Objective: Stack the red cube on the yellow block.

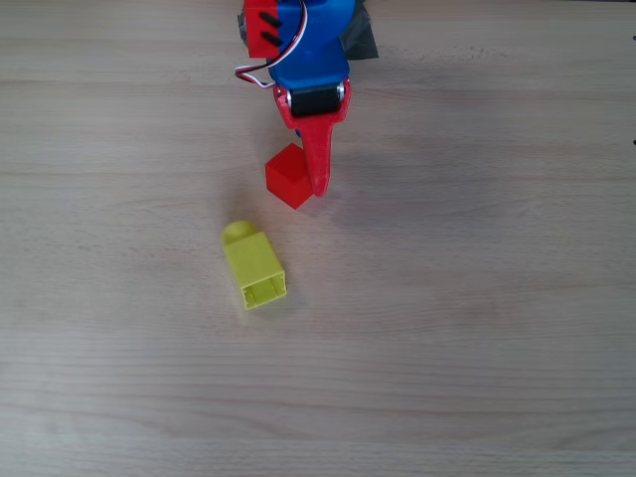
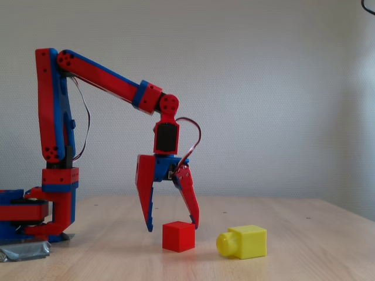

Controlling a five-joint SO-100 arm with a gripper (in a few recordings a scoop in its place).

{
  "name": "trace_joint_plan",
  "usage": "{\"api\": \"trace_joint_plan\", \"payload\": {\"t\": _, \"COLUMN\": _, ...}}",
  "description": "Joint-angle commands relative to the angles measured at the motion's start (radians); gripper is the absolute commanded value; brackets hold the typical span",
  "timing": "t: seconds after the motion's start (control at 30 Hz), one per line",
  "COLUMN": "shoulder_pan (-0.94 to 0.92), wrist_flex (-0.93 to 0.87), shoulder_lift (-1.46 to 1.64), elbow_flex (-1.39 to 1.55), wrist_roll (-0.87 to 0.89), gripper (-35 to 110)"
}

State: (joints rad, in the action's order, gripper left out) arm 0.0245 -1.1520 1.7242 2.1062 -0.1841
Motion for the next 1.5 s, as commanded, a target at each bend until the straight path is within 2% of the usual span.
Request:
{"api": "trace_joint_plan", "payload": {"t": 0.0, "shoulder_pan": -0.021, "wrist_flex": 0.012, "shoulder_lift": 0.034, "elbow_flex": -0.028, "wrist_roll": -0.023, "gripper": 35}}
{"api": "trace_joint_plan", "payload": {"t": 1.27, "shoulder_pan": -0.101, "wrist_flex": 0.044, "shoulder_lift": -0.005, "elbow_flex": -0.029, "wrist_roll": -0.071, "gripper": 37}}
{"api": "trace_joint_plan", "payload": {"t": 1.37, "shoulder_pan": -0.104, "wrist_flex": 0.051, "shoulder_lift": -0.005, "elbow_flex": -0.026, "wrist_roll": -0.075, "gripper": 31}}
{"api": "trace_joint_plan", "payload": {"t": 1.47, "shoulder_pan": -0.104, "wrist_flex": 0.054, "shoulder_lift": -0.006, "elbow_flex": -0.026, "wrist_roll": -0.074, "gripper": 11}}
